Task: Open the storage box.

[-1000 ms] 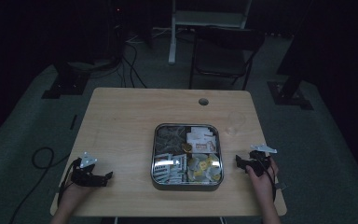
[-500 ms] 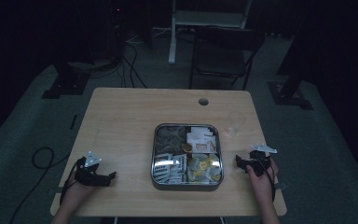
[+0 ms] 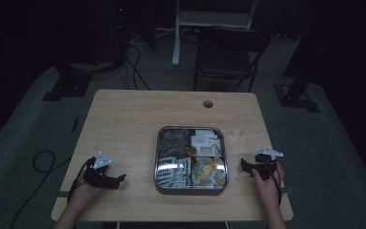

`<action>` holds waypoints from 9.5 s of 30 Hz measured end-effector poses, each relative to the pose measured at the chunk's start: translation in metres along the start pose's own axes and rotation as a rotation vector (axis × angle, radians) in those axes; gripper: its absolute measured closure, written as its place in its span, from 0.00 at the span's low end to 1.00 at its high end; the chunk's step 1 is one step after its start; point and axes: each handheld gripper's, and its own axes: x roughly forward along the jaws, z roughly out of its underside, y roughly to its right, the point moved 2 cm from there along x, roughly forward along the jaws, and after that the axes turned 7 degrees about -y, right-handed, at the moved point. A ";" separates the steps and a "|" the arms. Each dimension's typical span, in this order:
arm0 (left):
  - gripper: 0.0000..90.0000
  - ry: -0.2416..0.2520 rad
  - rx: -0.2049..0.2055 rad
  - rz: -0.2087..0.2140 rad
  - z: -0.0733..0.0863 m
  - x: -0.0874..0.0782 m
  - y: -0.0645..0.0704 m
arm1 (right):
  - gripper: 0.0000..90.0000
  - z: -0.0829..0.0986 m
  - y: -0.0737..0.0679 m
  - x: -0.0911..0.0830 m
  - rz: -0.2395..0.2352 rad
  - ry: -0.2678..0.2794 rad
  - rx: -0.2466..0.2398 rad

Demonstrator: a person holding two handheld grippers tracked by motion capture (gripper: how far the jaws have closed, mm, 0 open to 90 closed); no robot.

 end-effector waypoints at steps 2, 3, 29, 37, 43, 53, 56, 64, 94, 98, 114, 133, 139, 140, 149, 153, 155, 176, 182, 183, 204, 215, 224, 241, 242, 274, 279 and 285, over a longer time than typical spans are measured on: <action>0.03 0.014 0.007 0.011 -0.004 0.000 0.002 | 0.13 0.000 0.000 0.000 0.000 0.000 0.000; 0.03 0.014 0.007 0.011 -0.004 0.000 0.002 | 0.13 0.000 0.000 0.000 0.000 0.000 0.000; 0.03 0.126 0.163 0.126 -0.058 -0.016 0.035 | 0.13 0.000 0.000 0.000 0.000 0.000 -0.001; 0.03 0.151 0.207 0.152 -0.074 -0.018 0.046 | 0.13 0.000 0.000 0.000 0.000 0.000 -0.001; 0.03 0.162 0.240 0.179 -0.087 -0.018 0.054 | 0.13 0.000 0.000 0.000 0.000 0.000 -0.001; 0.03 0.163 0.297 0.216 -0.105 -0.012 0.070 | 0.13 0.000 0.000 0.000 0.000 0.000 -0.001; 0.03 0.163 0.311 0.224 -0.110 -0.011 0.074 | 0.13 0.000 0.000 0.000 0.000 0.000 -0.001; 0.03 0.154 0.344 0.250 -0.123 -0.003 0.085 | 0.13 0.000 0.000 0.000 0.000 0.000 -0.001; 0.06 0.136 0.415 0.345 -0.162 0.030 0.124 | 0.13 0.000 0.000 0.000 0.000 0.000 -0.001; 0.06 0.137 0.417 0.351 -0.170 0.034 0.128 | 0.13 0.000 0.000 0.000 0.000 0.000 -0.001; 0.30 0.098 0.435 0.352 -0.187 0.055 0.139 | 0.13 0.000 0.000 0.000 0.000 0.001 0.000; 0.54 0.069 0.436 0.375 -0.198 0.066 0.148 | 0.14 0.000 0.000 0.000 0.000 0.001 0.000; 0.61 0.061 0.436 0.356 -0.198 0.070 0.150 | 0.14 0.000 0.000 0.000 0.000 0.001 0.001; 0.64 0.062 0.432 0.351 -0.198 0.070 0.149 | 0.14 0.000 0.000 0.000 0.000 0.001 0.000; 0.66 0.058 0.433 0.354 -0.200 0.069 0.149 | 0.14 0.000 0.000 0.000 0.000 0.001 0.000; 0.66 0.056 0.439 0.350 -0.201 0.067 0.150 | 0.14 0.000 0.000 0.000 0.000 0.001 0.001; 0.66 0.060 0.438 0.354 -0.203 0.065 0.149 | 0.14 0.000 0.000 0.000 0.000 0.001 0.001; 0.66 0.096 0.422 0.335 -0.210 0.041 0.138 | 0.14 0.000 0.000 0.000 0.001 0.002 0.000; 0.66 0.098 0.400 0.316 -0.207 0.036 0.126 | 0.14 0.000 0.000 0.000 0.001 0.003 -0.002; 0.66 0.104 0.390 0.311 -0.206 0.035 0.124 | 0.14 0.000 0.000 0.000 0.001 0.003 -0.002; 0.66 0.094 0.312 0.255 -0.190 0.024 0.090 | 0.14 0.000 0.000 0.000 0.000 0.001 0.001; 0.66 0.087 0.267 0.222 -0.178 0.018 0.070 | 0.14 0.000 0.000 0.000 0.000 0.001 0.001; 0.66 0.084 0.244 0.197 -0.170 0.012 0.056 | 0.14 0.000 0.000 0.000 0.000 0.001 0.001; 0.66 0.089 0.165 0.112 -0.154 -0.006 0.014 | 0.14 0.000 0.000 0.000 0.001 0.001 0.001; 0.66 0.093 0.159 0.102 -0.153 -0.006 0.011 | 0.14 0.000 0.000 0.000 0.001 0.001 0.001; 0.66 0.132 -0.093 -0.114 -0.093 -0.021 -0.072 | 0.14 0.000 0.000 0.000 0.001 0.001 0.001; 0.66 0.101 -0.127 -0.129 -0.089 -0.006 -0.075 | 0.14 0.000 0.000 0.000 0.001 0.001 0.001; 0.66 0.080 -0.172 -0.136 -0.088 0.014 -0.074 | 0.14 0.000 0.000 0.000 0.001 0.001 0.001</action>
